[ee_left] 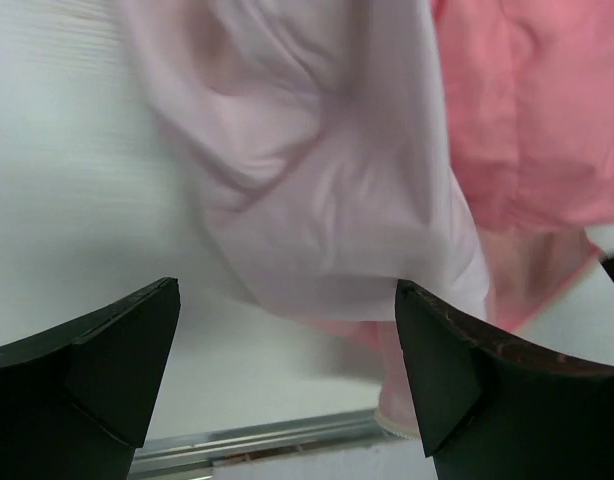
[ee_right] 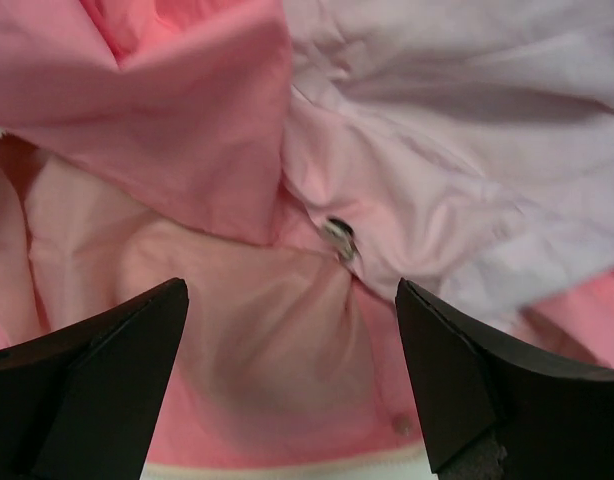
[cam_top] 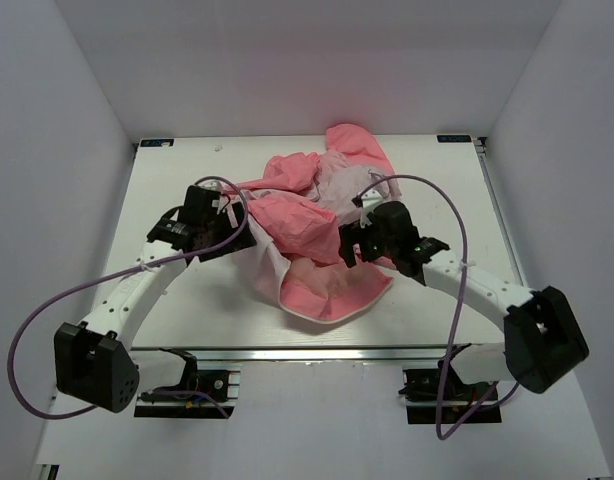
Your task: Zip up the jacket
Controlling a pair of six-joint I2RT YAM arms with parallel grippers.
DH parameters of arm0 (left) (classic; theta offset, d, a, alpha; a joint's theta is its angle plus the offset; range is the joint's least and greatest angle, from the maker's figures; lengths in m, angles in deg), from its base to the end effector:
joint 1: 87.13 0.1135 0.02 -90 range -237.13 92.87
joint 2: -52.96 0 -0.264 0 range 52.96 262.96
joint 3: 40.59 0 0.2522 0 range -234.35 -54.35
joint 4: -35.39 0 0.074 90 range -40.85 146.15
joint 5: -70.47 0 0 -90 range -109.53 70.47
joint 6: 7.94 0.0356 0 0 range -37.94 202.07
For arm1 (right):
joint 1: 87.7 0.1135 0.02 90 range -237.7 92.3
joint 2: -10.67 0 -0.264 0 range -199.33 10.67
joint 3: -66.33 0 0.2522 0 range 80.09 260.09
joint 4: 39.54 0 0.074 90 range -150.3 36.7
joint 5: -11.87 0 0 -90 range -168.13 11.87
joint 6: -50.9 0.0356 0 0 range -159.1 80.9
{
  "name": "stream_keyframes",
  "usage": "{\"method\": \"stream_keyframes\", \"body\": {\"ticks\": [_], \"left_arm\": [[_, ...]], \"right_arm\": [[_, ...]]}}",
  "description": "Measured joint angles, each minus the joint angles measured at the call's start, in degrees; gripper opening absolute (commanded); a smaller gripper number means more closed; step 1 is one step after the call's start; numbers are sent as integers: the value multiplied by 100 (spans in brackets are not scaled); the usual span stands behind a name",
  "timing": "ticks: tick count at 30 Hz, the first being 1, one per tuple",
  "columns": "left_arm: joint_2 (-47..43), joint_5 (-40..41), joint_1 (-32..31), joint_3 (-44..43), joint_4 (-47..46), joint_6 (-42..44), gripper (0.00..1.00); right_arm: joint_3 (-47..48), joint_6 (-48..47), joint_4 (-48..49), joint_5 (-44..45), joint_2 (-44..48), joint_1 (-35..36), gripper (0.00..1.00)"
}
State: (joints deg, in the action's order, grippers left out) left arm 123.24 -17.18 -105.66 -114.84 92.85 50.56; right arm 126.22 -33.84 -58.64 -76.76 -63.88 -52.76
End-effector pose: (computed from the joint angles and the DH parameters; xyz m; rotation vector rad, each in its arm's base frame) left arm 0.2353 -0.0773 0.2914 -0.3028 2.5123 -0.3059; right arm 0.2339 0.1624 0.2432 -0.5459 2.1150 0.3766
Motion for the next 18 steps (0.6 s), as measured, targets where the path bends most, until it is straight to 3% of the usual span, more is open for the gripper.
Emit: {"method": "stream_keyframes", "body": {"ticks": [6,10,11,12,13,15,16,17,18], "left_arm": [[101,-1591,-4,605,-1014,35,98],[120,-2090,-9,590,-1526,33,98],[140,-2133,-9,568,-1582,31,98],[177,-2166,-9,531,-1631,31,98],[219,-2184,-9,514,-1690,31,98],[350,-2192,-9,470,-1773,20,94],[439,-2192,-9,448,-1797,11,72],[560,-2190,-9,422,-1803,13,58],[664,-2168,-9,402,-1810,11,48]], "right_arm": [[363,22,940,-636,-962,2,89],[748,120,1414,-785,-1665,7,88],[844,160,1434,-798,-1812,7,83],[953,197,1440,-800,-1956,7,77],[1036,227,1456,-802,-2065,7,57],[1082,328,1499,-804,-2142,7,38],[1082,339,1502,-800,-2144,7,15],[1082,356,1510,-800,-2138,7,0],[1082,385,1515,-798,-2122,7,0]]}}
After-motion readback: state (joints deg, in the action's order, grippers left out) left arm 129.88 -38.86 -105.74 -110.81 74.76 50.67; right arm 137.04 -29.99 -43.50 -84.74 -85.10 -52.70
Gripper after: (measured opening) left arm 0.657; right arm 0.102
